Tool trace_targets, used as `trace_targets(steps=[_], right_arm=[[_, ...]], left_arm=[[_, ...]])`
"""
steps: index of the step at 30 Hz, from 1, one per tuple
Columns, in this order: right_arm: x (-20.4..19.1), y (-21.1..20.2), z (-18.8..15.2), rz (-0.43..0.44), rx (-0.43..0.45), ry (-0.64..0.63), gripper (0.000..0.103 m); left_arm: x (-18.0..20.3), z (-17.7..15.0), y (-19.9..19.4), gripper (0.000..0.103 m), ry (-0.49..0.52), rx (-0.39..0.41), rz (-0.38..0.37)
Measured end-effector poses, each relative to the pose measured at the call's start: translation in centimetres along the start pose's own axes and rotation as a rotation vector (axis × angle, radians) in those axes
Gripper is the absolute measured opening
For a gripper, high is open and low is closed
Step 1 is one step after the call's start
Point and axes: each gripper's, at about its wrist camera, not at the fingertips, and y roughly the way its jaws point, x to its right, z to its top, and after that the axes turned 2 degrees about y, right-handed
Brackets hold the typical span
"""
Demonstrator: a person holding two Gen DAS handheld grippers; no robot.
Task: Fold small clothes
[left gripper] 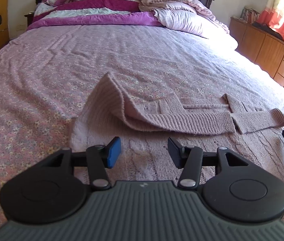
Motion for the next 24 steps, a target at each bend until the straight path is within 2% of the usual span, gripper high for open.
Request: trace_targets(steps=[5, 9, 18, 24], right_arm=[[-2.0, 2.2, 0.6, 0.004, -0.078, -0.11, 0.063], [-2.2, 4.1, 2.0, -0.003, -0.084, -0.118, 0.063], [-1.3, 6.4, 6.0, -0.041, 0.024, -0.019, 0.063], [-0.5, 6.2, 6.6, -0.044, 0.06, 0.042, 0.063]], left_arm=[[0.9, 0.5, 1.5, 0.053, 0.045, -0.016, 0.008], [1.1, 1.6, 2.7, 0.053, 0.044, -0.014, 0.018], [0.4, 4.0, 3.2, 0.053, -0.059, 0.033, 0.042], [0.3, 3.8, 2.3, 0.053, -0.041, 0.016, 0.06]])
